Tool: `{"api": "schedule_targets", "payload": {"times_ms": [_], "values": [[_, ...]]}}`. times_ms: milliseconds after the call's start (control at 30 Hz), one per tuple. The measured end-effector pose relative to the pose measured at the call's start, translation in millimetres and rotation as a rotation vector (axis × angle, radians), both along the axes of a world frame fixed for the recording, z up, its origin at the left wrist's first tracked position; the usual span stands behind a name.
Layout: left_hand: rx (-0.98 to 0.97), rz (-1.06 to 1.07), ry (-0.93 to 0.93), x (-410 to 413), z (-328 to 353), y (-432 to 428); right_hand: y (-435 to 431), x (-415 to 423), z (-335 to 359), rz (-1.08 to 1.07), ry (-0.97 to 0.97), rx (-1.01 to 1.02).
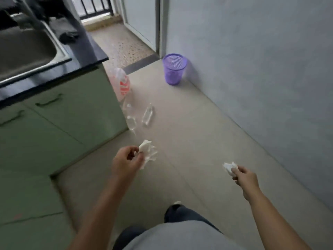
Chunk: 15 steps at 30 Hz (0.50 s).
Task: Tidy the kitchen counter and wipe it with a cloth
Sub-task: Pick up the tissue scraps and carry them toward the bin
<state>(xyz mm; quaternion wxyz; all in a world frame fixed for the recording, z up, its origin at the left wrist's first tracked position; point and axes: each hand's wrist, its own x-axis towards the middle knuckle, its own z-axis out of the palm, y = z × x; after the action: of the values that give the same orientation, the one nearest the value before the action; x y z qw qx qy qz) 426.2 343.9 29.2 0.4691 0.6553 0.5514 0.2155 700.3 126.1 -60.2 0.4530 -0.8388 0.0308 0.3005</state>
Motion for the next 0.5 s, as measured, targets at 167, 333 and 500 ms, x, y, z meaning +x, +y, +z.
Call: {"api": "schedule_targets", "payload": {"times_ms": [167, 333, 500], "values": [[-0.033, -0.17, 0.034, 110, -5, 15, -63, 76, -17, -0.258, 0.07, -0.132], [-0.099, -0.177, 0.097, 156, -31, 65, -31, 119, -38, -0.291, 0.14, -0.171], [-0.173, -0.057, 0.163, 192, -56, 153, 83, 177, -47, -0.174, 0.142, -0.127]]}}
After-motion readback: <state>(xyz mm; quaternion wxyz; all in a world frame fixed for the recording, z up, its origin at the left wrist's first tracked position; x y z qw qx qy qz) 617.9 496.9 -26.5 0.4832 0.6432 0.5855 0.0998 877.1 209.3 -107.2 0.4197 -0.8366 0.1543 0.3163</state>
